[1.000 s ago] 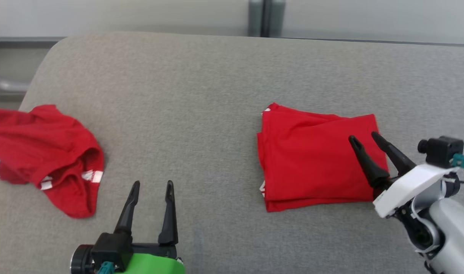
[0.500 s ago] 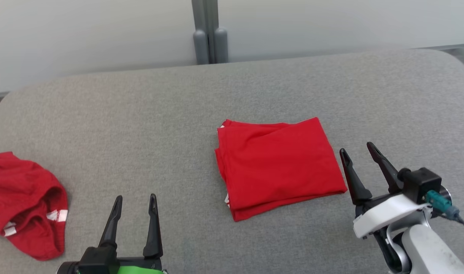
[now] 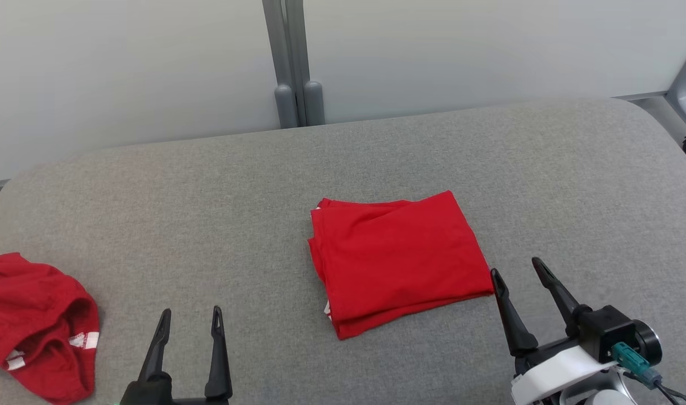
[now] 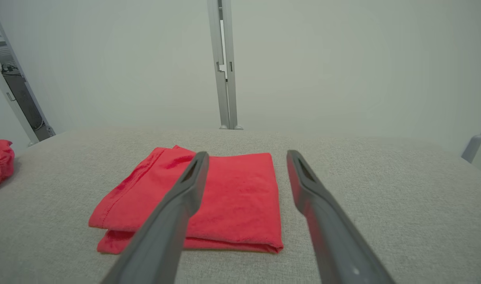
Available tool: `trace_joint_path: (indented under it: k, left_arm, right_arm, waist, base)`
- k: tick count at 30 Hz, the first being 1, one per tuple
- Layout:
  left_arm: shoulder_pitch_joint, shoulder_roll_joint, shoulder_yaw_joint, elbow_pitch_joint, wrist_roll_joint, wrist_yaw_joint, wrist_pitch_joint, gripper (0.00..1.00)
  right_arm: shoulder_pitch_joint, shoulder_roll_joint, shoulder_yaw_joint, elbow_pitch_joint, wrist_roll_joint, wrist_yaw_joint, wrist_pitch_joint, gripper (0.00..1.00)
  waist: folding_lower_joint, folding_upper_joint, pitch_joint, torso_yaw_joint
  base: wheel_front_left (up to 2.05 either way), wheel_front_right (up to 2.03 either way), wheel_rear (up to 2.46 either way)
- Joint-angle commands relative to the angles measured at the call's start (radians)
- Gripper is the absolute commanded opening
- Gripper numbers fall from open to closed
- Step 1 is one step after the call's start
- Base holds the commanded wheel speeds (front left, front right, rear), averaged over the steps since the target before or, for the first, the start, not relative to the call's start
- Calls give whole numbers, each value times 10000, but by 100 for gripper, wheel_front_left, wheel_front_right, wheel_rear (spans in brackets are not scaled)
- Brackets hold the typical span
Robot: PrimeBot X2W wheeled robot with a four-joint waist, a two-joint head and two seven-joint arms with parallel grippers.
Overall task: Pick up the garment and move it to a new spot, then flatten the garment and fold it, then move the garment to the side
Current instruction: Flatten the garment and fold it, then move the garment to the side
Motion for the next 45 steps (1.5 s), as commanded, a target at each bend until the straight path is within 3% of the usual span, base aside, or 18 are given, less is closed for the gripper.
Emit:
trace_joint_path:
  k: [1,45]
  left_arm:
    - [164,14,17,71,81,-61,-28,100]
    - [376,14,-49,323,370,-122,-28,100]
  right_arm:
    - [153,42,5,-27,-41,-1,-24,100]
    - [351,168,-94,174,146,-1,-25,100]
  waist:
    - [0,0,-23,27]
    - [0,0,-346,185]
  base:
    - [0,0,0]
    - [0,0,0]
